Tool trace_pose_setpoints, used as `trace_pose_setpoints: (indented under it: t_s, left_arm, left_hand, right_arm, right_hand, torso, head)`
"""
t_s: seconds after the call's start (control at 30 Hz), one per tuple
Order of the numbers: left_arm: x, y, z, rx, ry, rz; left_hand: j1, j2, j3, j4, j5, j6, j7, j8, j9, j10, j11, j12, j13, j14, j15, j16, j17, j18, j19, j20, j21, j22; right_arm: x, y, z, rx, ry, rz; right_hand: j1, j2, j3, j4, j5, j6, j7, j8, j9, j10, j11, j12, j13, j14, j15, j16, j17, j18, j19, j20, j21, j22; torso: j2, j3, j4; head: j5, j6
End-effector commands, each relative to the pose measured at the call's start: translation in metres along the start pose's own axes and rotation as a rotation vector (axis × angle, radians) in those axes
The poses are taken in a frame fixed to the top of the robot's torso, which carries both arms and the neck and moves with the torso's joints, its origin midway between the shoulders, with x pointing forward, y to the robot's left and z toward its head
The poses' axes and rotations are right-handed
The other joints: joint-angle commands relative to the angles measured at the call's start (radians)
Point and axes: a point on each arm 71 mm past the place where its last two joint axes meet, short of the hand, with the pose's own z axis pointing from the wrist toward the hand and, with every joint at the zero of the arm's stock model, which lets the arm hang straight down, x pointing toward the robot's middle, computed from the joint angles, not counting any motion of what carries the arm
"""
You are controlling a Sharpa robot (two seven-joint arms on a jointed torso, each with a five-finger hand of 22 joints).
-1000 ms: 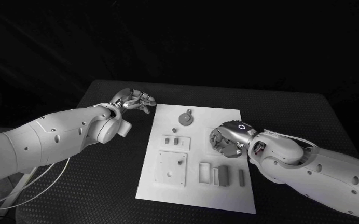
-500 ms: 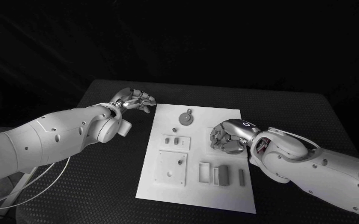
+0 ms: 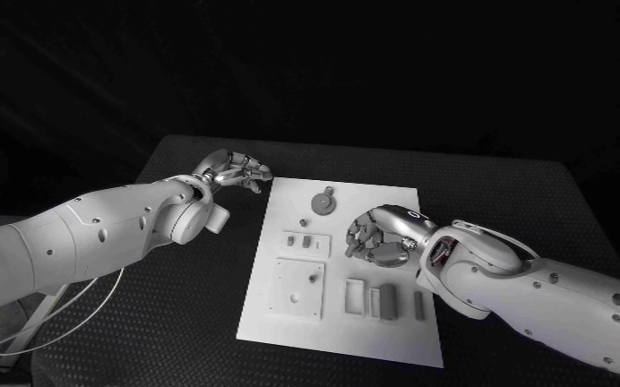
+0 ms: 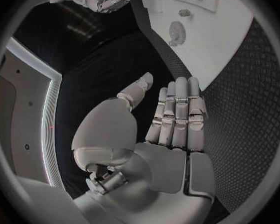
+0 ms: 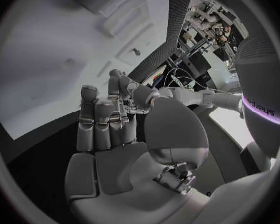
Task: Assemble the parts on the task board
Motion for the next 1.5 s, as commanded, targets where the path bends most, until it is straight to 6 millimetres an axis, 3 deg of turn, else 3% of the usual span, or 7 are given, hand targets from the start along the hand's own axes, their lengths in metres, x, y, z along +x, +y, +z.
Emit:
trace_pose_setpoints:
  t_s: [0.03, 0.43, 0.87, 1.5]
  left_arm:
    - [0.002, -0.002, 0.000, 0.014, 0.011, -0.009]
    - [0.004, -0.003, 0.000, 0.015, 0.014, -0.011]
    - [0.006, -0.003, 0.000, 0.020, 0.027, -0.015]
    - [0.005, -0.003, 0.000, 0.017, 0.028, -0.015]
  left_hand:
    - [-0.002, 0.010, -0.006, 0.001, -0.001, -0.008, -0.001, 0.000, -0.002, -0.006, 0.001, -0.006, 0.001, 0.002, 0.005, -0.003, 0.002, -0.003, -0.002, 0.001, 0.001, -0.001]
    - [-0.001, 0.010, -0.006, 0.001, -0.001, -0.007, -0.001, 0.001, -0.002, -0.006, 0.000, -0.006, 0.001, 0.002, 0.004, -0.004, 0.002, -0.003, -0.002, 0.001, 0.001, -0.001]
    - [0.000, 0.008, -0.007, -0.001, -0.001, -0.007, -0.001, 0.001, -0.002, -0.006, 0.000, -0.006, 0.001, 0.002, 0.004, -0.004, 0.003, -0.003, -0.002, 0.001, 0.001, -0.002]
    - [0.001, 0.006, -0.007, -0.001, -0.001, -0.007, -0.001, 0.001, -0.002, -0.007, 0.000, -0.006, 0.001, 0.002, 0.004, -0.005, 0.004, -0.003, -0.002, 0.001, 0.002, -0.003]
  right_arm:
    - [0.005, 0.013, 0.007, -0.044, 0.013, 0.018]
    - [0.030, 0.050, 0.023, -0.159, 0.039, -0.076]
    - [0.061, 0.076, 0.030, -0.243, 0.070, -0.132]
    - [0.085, 0.083, 0.035, -0.261, 0.095, -0.211]
  right_hand:
    - [-0.008, 0.003, 0.005, -0.003, 0.003, 0.019, -0.014, 0.017, 0.027, 0.003, 0.000, -0.007, 0.001, 0.002, -0.006, 0.004, -0.001, 0.029, 0.002, -0.002, 0.003, 0.016]
    - [-0.010, 0.004, 0.005, -0.006, 0.003, 0.018, -0.014, 0.017, 0.028, 0.002, 0.000, -0.008, 0.003, 0.002, -0.006, 0.003, -0.001, 0.029, 0.002, -0.002, 0.002, 0.015]
    - [-0.010, 0.003, 0.006, -0.009, 0.003, 0.018, -0.014, 0.017, 0.029, 0.002, 0.000, -0.009, 0.005, 0.002, -0.006, 0.003, -0.001, 0.029, 0.002, -0.003, 0.002, 0.015]
    - [-0.009, 0.001, 0.007, -0.012, 0.003, 0.018, -0.015, 0.017, 0.031, 0.002, 0.000, -0.010, 0.006, 0.003, -0.006, 0.003, -0.001, 0.029, 0.002, -0.004, 0.003, 0.015]
  torso:
    - [0.000, -0.0002, -0.0015]
    - [0.000, -0.0012, -0.0002]
    - [0.001, 0.0001, -0.0007]
    - [0.000, -0.0002, 0.0000]
  head:
    - [0.007, -0.001]
    - [0.011, -0.001]
    - [0.025, -0.008]
    - [0.037, -0.020]
